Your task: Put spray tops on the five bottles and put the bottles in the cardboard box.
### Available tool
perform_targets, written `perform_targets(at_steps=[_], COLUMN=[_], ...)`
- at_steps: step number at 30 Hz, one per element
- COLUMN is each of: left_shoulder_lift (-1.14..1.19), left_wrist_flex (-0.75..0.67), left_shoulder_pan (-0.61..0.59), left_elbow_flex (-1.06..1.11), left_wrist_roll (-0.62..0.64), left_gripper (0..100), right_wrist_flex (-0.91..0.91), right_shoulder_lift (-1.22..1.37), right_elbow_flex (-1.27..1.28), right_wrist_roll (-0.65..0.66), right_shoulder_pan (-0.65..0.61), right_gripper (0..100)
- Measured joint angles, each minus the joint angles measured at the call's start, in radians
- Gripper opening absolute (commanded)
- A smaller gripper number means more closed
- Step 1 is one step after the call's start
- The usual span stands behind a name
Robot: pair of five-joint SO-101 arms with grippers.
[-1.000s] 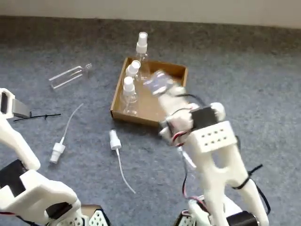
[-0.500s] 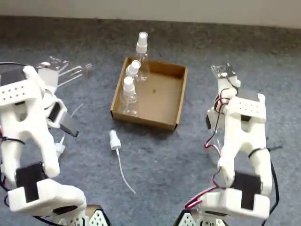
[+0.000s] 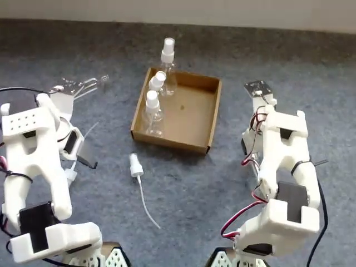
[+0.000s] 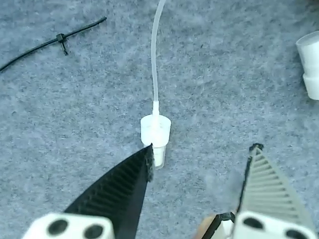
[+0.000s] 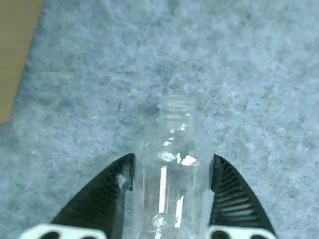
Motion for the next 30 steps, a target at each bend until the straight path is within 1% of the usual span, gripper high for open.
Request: perform_targets(at_steps=[3,7,13,17,20,23,28,30], left_shoulder_lift=[0.000,0.000,0.000,0.000,0.000,0.000,0.000,0.000], left_wrist_flex=[0.000,0.000,0.000,0.000,0.000,0.000,0.000,0.000], left_shoulder_pan=[0.000,0.000,0.000,0.000,0.000,0.000,0.000,0.000], left_elbow_flex=[0.003,0.003,0.003,0.003,0.003,0.003,0.003,0.003], left_wrist_roll=[0.000,0.000,0.000,0.000,0.000,0.000,0.000,0.000], left_gripper=[28,28,28,28,28,28,28,28], right_wrist_flex=[0.000,0.000,0.025,0.038,0.052,0.048,0.087,0.092], right_shoulder_lift=[0.006,0.006,0.018,0.018,0.034,0.031,0.035,0.035], right_elbow_flex=[-0.003,-0.003,-0.021,-0.023,-0.002,-0.006,-0.003,-0.003], right_wrist_roll=[0.000,0.066,0.083,0.083,0.084,0.086,0.086,0.086], right_shoulder_pan=[0.000,0.000,0.000,0.000,0.002,0.002,0.005,0.006], right_gripper=[15.6,15.9,16.3,23.1,24.1,23.1,15.2,15.0])
